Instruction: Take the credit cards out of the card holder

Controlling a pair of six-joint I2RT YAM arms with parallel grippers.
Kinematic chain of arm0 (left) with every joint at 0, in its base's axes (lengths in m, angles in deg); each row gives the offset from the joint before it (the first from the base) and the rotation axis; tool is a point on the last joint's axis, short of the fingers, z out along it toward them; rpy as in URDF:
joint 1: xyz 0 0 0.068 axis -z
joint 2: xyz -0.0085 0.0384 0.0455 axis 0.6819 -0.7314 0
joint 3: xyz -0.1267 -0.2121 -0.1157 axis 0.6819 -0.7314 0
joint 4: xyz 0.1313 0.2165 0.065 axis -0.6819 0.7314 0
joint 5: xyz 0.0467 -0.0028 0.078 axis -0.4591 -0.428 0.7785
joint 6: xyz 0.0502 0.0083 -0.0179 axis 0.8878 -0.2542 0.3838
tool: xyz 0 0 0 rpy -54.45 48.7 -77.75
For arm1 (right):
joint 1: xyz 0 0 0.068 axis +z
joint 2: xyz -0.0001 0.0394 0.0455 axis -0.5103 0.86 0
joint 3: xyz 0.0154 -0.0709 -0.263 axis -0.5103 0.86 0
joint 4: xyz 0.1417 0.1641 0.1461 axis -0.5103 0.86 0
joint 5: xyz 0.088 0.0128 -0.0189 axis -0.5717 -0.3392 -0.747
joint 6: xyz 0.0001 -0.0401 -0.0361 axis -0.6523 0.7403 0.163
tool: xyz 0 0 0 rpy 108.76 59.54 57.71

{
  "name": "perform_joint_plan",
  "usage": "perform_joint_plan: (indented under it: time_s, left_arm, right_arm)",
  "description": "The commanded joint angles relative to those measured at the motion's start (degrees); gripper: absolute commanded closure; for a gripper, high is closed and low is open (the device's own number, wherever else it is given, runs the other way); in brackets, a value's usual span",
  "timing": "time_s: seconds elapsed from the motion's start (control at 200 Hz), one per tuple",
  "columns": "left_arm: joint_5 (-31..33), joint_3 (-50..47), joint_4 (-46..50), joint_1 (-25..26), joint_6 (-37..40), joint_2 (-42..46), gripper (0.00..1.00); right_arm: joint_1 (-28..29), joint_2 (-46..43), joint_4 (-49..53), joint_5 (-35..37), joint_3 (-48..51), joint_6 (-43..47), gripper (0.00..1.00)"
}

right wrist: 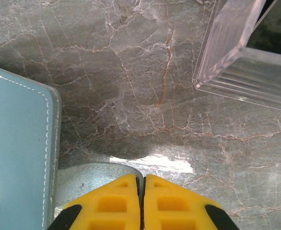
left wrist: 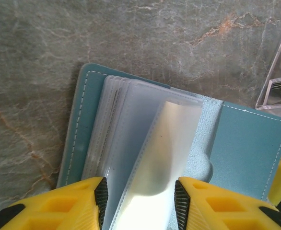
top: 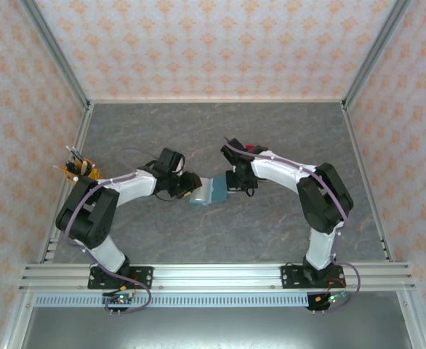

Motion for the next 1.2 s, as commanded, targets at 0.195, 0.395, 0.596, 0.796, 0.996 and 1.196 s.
perform_joint_plan:
  time_s: [0.195,0.395,0.596,0.796,0.996,1.196]
  left_arm:
    - [-1.35,3.04,1.22,1.23,1.21,-2.51,0.54]
    - [-4.94,3.93,-0.01,2.36,1.69,-2.87,0.52]
    - [-7.45,5.14,-0.59,3.6,2.28,-3.41,0.51]
    - [-10.53,4.41,-6.79,4.37,-0.4,-3.24,0.53]
    - [-12.15,4.29,-12.04,6.13,-3.0,-3.13,0.54]
    - [-10.86,5.52,-13.38,8.21,-3.5,-5.73,0.62]
  right_arm:
    - [-0.28,2.0,0.99,0.39,0.11,0.23,0.92]
    - [-0.28,2.33,0.77,-0.07,-0.07,0.22,0.92]
    - [-0.28,2.62,0.61,-0.43,-0.25,0.21,0.92]
    - [-0.48,1.04,-0.45,-1.53,0.62,-0.22,0.92]
    - [-1.63,-1.37,-1.81,-2.01,2.39,-1.91,0.87]
    - [-2.98,-7.6,-6.23,-3.58,6.5,-4.29,0.78]
